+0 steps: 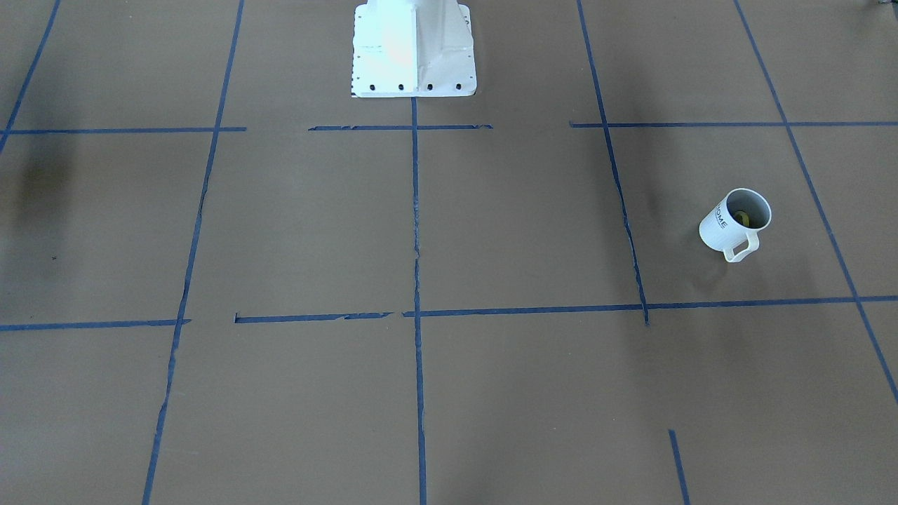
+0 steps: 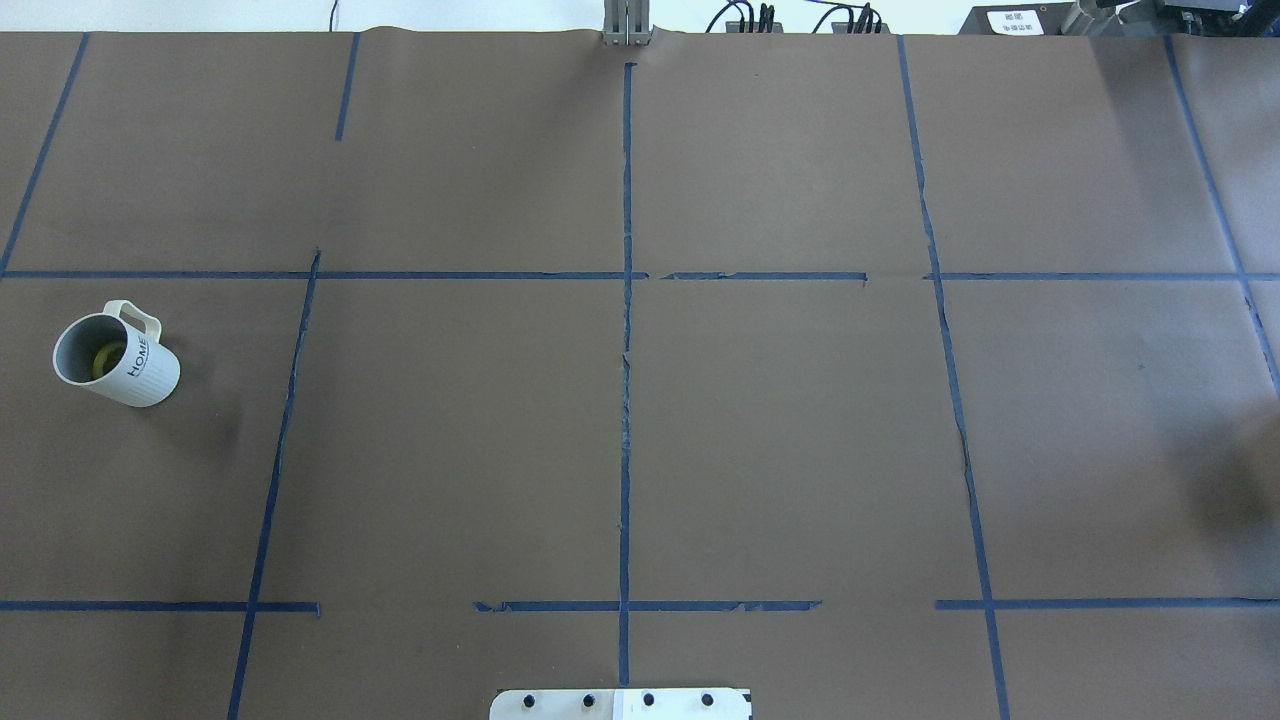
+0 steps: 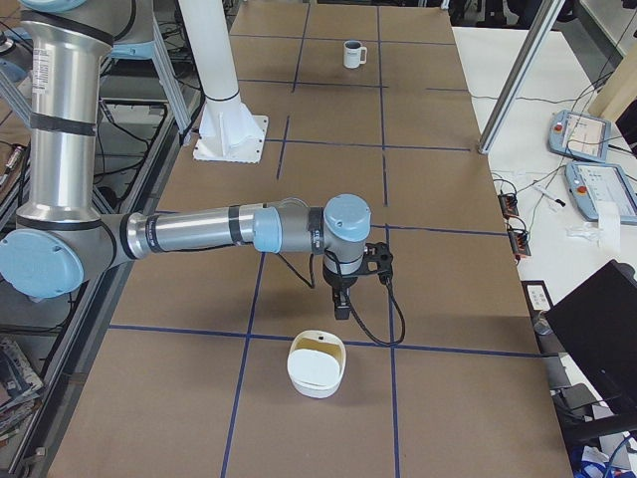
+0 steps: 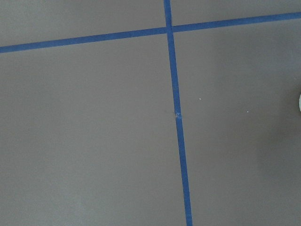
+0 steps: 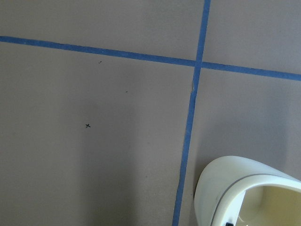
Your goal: Left arm hands cup to right arm to dump lemon
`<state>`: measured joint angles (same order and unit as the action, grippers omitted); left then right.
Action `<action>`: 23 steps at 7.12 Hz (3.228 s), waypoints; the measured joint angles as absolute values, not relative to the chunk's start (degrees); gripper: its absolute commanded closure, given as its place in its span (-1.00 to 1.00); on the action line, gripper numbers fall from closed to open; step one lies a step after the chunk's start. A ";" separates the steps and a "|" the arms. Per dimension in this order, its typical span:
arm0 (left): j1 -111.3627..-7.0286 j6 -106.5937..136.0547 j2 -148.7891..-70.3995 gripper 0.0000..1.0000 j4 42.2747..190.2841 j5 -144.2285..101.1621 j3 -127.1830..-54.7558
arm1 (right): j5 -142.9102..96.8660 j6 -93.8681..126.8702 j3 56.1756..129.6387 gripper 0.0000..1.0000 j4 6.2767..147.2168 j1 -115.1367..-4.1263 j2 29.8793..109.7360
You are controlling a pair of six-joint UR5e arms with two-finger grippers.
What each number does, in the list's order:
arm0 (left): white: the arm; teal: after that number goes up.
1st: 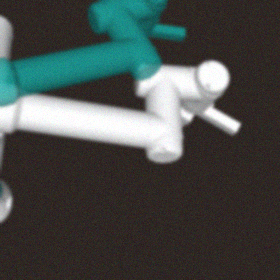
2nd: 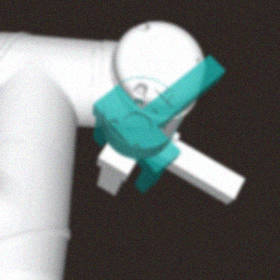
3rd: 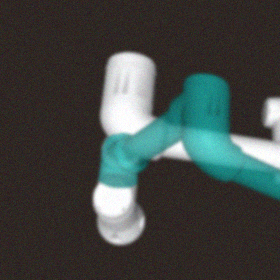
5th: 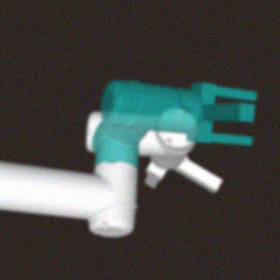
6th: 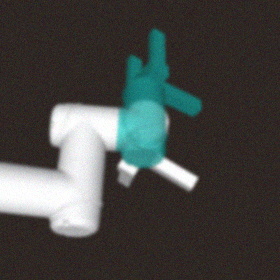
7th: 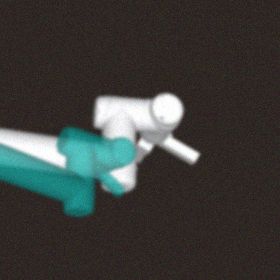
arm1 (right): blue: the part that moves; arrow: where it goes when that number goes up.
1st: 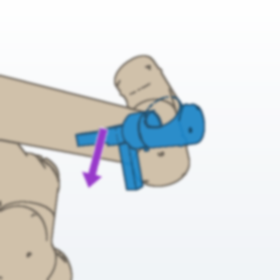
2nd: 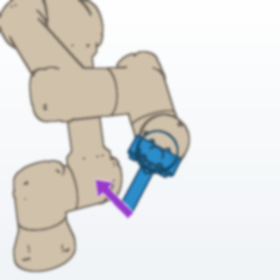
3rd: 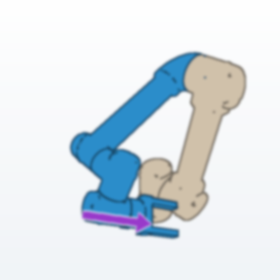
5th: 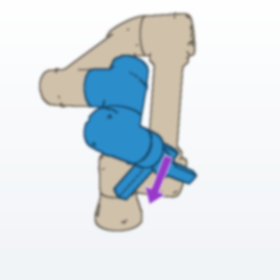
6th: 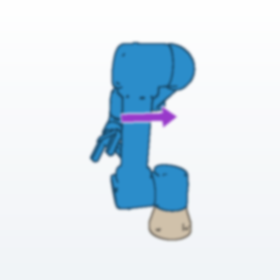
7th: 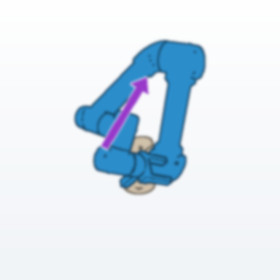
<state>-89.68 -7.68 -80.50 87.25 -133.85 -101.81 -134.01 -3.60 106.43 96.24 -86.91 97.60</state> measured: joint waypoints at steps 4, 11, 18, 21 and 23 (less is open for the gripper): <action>-89.44 -6.71 -88.31 -1.00 88.30 -134.00 -100.01 | -134.29 -3.72 106.50 -1.00 96.16 -85.98 96.38; -75.02 19.13 -91.37 -1.00 107.86 -133.64 -94.39 | -134.35 -3.74 107.04 -1.00 96.15 -85.08 96.01; -62.87 36.87 -87.58 -0.38 115.53 -129.58 -95.68 | -134.30 -3.69 107.75 -1.00 96.24 -85.08 96.06; -61.58 40.16 -87.37 1.00 115.59 -129.47 -96.62 | -134.26 -3.69 107.59 -1.00 96.24 -85.08 96.07; -61.54 40.87 -87.07 1.00 115.50 -129.39 -97.74 | -134.23 -3.69 107.52 -1.00 96.24 -85.08 96.07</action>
<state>-61.54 40.87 -87.07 115.50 -129.39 -97.74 -134.23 -3.69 107.52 96.24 -85.08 96.07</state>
